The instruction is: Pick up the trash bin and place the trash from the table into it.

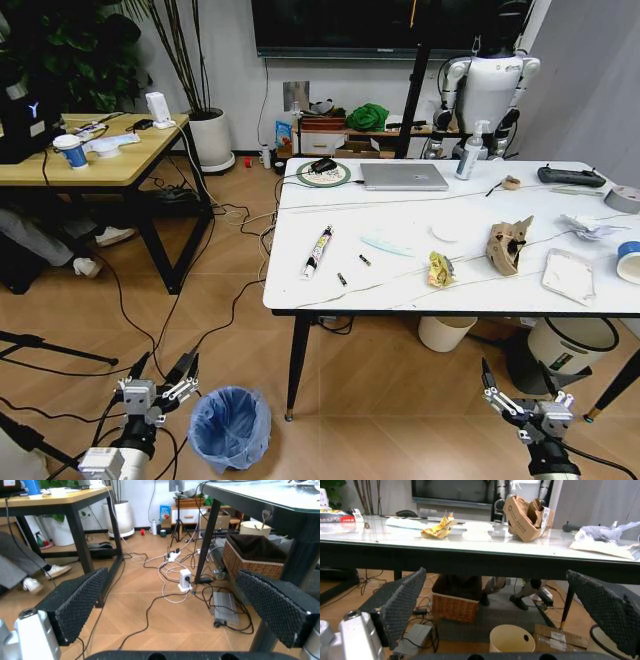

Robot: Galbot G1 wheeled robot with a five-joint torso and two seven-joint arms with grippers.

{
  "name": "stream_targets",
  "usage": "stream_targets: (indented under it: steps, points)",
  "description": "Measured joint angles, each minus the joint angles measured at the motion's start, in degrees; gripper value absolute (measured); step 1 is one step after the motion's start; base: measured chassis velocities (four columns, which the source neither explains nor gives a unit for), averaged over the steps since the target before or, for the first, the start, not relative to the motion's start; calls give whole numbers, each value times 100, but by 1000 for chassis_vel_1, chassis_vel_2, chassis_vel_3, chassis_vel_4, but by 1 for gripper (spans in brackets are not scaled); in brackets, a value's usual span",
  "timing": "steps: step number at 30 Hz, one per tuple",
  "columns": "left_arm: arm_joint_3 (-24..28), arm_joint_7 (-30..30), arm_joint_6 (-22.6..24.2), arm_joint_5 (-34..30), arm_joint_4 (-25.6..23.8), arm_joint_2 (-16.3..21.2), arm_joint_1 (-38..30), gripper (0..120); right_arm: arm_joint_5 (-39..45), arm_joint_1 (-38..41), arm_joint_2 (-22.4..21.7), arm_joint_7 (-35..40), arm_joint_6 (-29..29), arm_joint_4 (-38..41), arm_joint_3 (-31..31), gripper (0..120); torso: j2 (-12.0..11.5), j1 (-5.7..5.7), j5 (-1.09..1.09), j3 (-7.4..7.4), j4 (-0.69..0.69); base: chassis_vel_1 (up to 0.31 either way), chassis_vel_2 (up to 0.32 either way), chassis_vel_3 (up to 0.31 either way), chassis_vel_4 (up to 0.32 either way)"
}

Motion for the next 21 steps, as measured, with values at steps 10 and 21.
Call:
stream_targets:
  steps: [10,21]
  points:
    - [-6,59,-20,-14,24,-6,1,100,-1,-4,7,8,-1,17,13,100,-12,-5,0,-6,0,0,0,0,0]
    - [3,88,-36,-42,-9,-27,44,100,2,9,32,15,8,19,14,100,-297,-132,0,-164,0,0,0,0,0]
